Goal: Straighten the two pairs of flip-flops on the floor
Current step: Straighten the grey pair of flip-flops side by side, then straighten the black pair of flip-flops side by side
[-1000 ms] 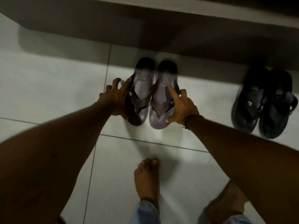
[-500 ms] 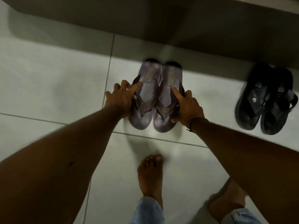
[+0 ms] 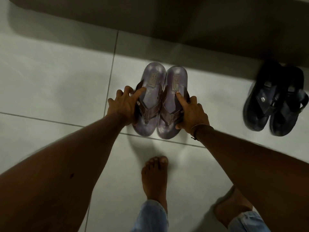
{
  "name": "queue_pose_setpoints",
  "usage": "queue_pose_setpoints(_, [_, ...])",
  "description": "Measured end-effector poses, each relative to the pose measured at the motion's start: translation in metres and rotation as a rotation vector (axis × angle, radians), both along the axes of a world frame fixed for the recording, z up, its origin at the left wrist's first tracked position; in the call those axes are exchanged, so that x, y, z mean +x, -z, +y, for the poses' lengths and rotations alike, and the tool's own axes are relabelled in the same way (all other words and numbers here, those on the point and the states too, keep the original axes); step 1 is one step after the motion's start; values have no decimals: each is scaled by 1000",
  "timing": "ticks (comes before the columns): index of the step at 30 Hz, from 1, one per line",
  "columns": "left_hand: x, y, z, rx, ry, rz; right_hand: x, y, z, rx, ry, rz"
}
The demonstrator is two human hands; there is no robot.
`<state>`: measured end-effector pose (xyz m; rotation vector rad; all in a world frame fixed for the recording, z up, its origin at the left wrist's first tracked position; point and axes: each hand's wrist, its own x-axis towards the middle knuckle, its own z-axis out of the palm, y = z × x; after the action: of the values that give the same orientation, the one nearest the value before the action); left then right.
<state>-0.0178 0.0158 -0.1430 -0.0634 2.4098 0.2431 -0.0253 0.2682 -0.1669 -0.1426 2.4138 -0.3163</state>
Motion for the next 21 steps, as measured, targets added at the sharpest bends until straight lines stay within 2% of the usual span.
queue_pose_setpoints(7, [-5, -7, -10, 62, -50, -6, 0, -5, 12, -79, 26, -14])
queue_pose_setpoints(9, [-9, -15, -13, 16, -72, -19, 1, -14, 26, -118, 95, -14])
queue_pose_setpoints(12, [-16, -32, 6, -40, 2, 15, 6, -34, 65, -80, 156, 0])
queue_pose_setpoints(16, [-23, -42, 84, 26, 179, 192, 9, -57, 155, 7, 216, 65])
queue_pose_setpoints(21, [-48, -36, 233, 155, 263, 171, -6, -69, 298, 210, 246, 221])
